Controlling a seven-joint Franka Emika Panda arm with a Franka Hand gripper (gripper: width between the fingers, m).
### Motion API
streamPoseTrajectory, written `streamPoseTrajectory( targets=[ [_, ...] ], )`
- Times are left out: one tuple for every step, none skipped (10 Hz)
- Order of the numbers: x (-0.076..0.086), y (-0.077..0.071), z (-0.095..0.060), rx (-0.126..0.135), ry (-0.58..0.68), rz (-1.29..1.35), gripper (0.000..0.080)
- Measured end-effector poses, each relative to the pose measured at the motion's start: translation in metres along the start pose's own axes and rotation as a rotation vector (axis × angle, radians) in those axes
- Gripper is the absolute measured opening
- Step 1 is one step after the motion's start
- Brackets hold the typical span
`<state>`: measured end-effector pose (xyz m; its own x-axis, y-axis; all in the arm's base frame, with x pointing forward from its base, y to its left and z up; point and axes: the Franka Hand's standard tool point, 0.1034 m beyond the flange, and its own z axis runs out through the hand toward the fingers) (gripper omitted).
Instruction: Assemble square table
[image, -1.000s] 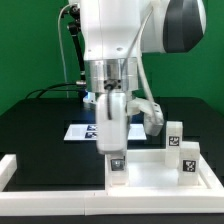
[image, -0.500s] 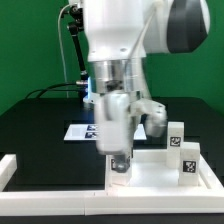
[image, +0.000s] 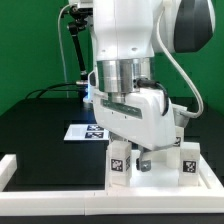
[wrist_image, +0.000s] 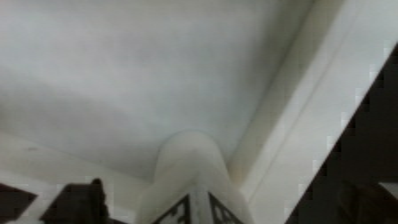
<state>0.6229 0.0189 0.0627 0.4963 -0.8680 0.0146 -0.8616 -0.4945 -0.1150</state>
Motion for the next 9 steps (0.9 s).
streamPoseTrajectory(
  targets=[
    [0.0009, 0.0005, -0.0002, -0.003, 0.003, -0.107, 0.0649],
    [0.0033, 0.0009, -0.0013, -0.015, 0.014, -0.262, 0.0649],
    [0.0059, 0.0006, -0.0027, -0.019, 0.019, -0.383, 0.0649],
    [0.0094, -0.0004, -0.0044, -0.017, 0.023, -0.478, 0.0649],
    [0.0105, -0.0003, -0.0044, -0.014, 0.026, -0.467, 0.0649],
    [0.0100, -0.0003, -0.0039, -0.015, 0.025, -0.442, 0.0627],
    [0.0102, -0.0001, -0.0039, -0.015, 0.025, -0.442, 0.0627],
    [0.0098, -0.0003, -0.0036, -0.013, 0.024, -0.387, 0.0451],
    [0.0096, 0.0014, -0.0028, -0.015, 0.022, -0.292, 0.0286]
  ],
)
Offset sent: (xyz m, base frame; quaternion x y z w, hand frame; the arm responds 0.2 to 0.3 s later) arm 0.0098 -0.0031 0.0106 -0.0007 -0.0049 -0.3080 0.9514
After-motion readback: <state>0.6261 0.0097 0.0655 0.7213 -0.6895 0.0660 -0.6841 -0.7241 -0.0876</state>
